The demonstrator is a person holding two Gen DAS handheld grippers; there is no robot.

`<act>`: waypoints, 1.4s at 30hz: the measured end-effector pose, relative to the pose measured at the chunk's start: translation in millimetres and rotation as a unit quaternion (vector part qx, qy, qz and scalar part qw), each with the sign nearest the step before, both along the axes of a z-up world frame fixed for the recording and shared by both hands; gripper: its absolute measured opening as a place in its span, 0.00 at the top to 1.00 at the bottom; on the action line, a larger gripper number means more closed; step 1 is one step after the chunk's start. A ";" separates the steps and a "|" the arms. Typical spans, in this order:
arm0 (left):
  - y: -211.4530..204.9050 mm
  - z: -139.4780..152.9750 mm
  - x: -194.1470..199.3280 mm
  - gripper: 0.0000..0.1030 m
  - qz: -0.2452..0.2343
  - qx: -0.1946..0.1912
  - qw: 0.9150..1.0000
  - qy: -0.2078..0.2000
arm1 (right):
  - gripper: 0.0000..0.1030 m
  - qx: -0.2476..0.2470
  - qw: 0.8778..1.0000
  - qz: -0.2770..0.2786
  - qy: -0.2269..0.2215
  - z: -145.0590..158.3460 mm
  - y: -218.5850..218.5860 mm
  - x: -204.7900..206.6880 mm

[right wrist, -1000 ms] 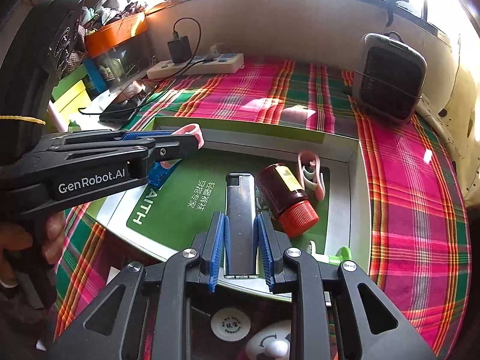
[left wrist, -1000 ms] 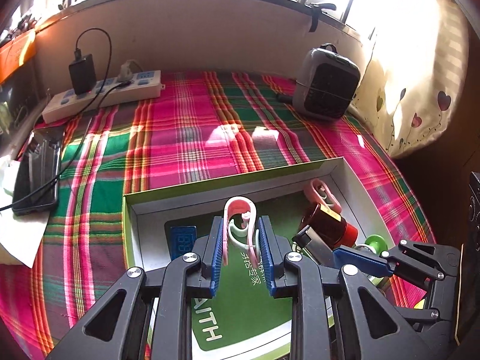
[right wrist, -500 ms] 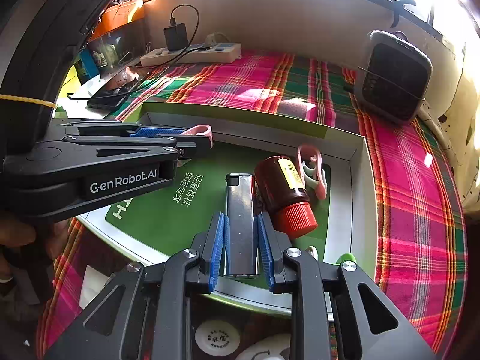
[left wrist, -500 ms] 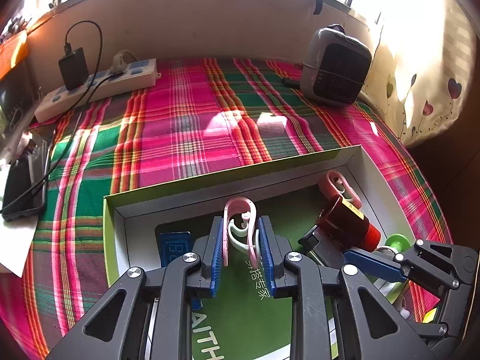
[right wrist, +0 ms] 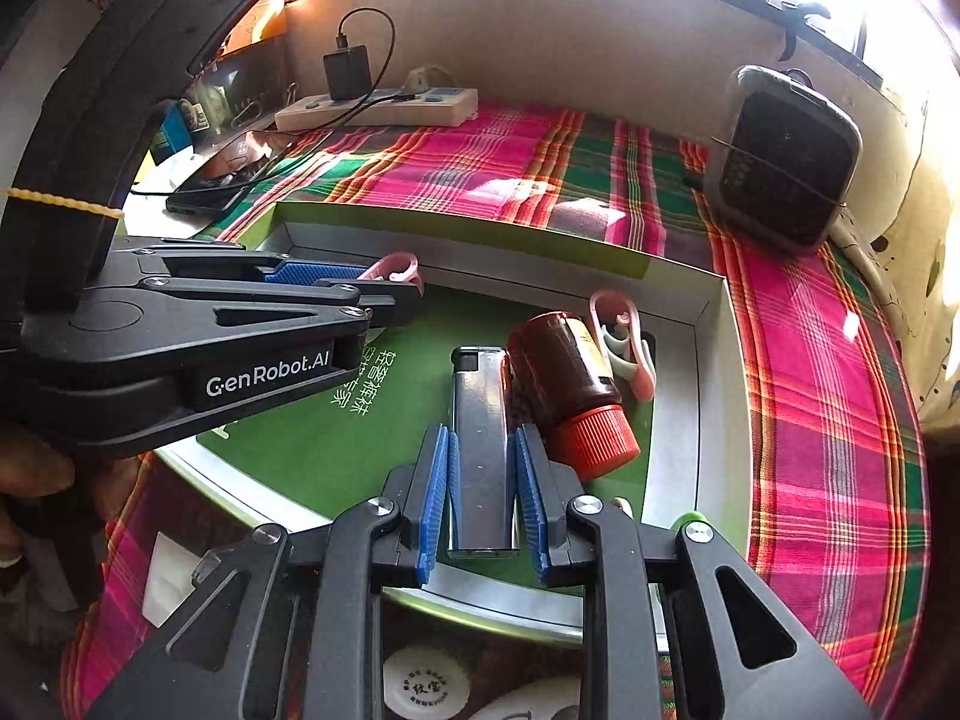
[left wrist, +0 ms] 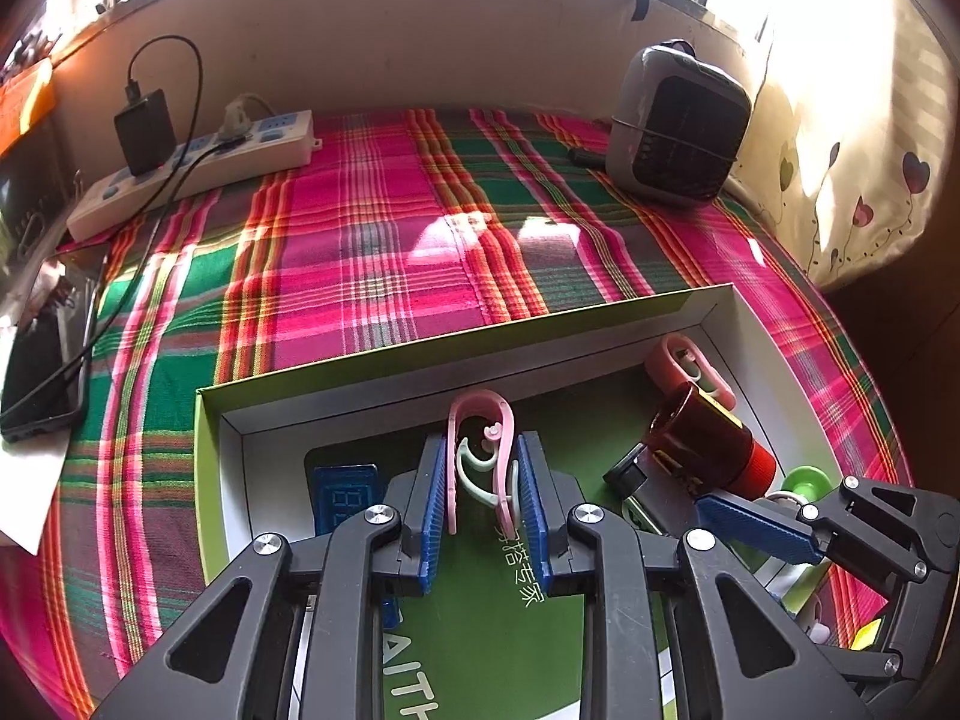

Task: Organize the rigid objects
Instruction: 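Lower and open right gripper releasing the lighter while left gripper releases the clip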

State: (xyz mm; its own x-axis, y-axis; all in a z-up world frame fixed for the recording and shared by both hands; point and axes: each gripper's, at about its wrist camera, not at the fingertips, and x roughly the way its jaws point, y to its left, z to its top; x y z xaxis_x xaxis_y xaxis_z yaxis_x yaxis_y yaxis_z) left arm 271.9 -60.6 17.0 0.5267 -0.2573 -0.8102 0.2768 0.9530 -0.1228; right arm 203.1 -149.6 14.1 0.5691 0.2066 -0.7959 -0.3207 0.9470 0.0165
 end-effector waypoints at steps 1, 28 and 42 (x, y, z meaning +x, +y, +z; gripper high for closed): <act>0.3 -0.2 0.1 0.78 0.000 0.000 1.000 0.000 | 0.76 0.000 1.000 0.000 0.000 0.0 0.0 0.0; 3.2 2.0 -4.6 0.70 0.011 -0.004 1.000 0.003 | 0.76 0.008 1.000 -0.005 0.002 -0.1 -1.4 -1.1; 7.9 21.1 -31.4 0.66 0.014 -0.006 1.000 -0.022 | 0.73 0.023 0.999 -0.019 -0.013 11.1 -6.9 -12.9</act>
State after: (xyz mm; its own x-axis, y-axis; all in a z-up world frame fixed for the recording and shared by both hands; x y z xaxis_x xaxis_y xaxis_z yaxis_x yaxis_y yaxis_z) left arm 240.5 -52.7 38.1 0.5688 -0.2528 -0.7827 0.2563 0.9587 -0.1234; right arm 190.2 -156.5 25.2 0.5970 0.2199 -0.7715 -0.2856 0.9570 0.0517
